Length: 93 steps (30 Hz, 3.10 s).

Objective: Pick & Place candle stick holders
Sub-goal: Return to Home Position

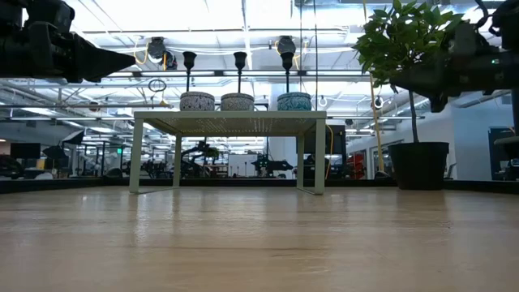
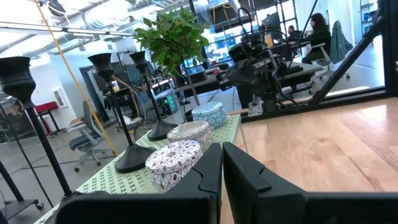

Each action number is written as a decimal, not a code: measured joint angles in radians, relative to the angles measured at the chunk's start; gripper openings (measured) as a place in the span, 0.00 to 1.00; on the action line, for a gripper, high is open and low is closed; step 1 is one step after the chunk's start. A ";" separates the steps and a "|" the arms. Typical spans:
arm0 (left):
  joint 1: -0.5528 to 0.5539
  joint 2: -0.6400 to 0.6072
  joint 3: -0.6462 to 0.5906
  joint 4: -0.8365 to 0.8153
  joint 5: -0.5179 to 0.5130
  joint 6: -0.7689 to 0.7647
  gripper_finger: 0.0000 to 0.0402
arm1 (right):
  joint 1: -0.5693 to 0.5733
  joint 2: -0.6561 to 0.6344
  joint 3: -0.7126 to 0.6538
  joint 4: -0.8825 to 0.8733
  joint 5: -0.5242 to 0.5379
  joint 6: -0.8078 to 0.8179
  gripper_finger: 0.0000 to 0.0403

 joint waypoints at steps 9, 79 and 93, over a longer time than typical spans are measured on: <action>0.000 0.000 0.000 0.000 0.000 0.000 0.05 | 0.080 0.000 0.000 0.000 0.000 0.000 0.00; 0.000 0.000 0.000 0.000 0.000 0.000 0.05 | 0.111 0.005 0.000 0.000 0.000 0.000 0.00; 0.000 0.000 0.000 0.000 0.000 0.000 0.05 | 0.111 0.005 0.000 0.000 0.000 0.000 0.00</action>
